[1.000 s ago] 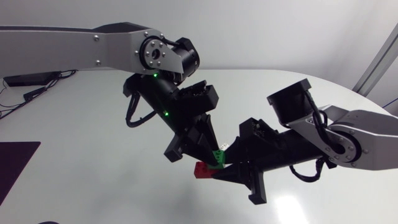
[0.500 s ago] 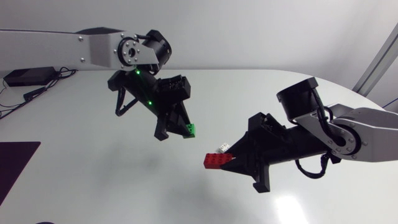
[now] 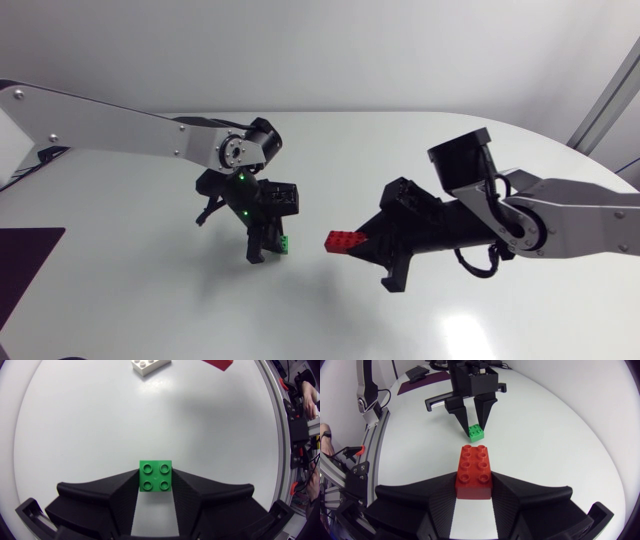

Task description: Separate the duplo bricks

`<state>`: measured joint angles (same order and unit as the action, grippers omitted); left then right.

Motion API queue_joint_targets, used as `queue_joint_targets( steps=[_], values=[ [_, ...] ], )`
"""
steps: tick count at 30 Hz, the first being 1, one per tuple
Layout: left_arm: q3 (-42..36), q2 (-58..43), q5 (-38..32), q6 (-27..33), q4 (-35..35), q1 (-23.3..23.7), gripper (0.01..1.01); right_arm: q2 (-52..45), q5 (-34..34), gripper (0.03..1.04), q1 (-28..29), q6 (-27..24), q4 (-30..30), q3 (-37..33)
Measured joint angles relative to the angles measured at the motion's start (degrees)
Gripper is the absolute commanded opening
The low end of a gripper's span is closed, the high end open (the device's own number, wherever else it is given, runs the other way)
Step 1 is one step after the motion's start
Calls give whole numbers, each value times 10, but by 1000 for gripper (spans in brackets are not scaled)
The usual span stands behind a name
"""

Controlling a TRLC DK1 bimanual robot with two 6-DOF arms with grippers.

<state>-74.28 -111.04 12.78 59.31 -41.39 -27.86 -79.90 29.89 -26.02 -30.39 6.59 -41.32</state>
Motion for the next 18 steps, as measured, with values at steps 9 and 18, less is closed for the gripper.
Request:
queue_joint_targets(
  steps=[9, 18],
  values=[
    [15, -8, -12, 0, 28, 0, 126, -58, -34, 220, -16, 15, -43, 0],
    [30, -16, -10, -5, 45, 2, 315, -110, -75, 228, -41, 37, -88, -6]
  ],
)
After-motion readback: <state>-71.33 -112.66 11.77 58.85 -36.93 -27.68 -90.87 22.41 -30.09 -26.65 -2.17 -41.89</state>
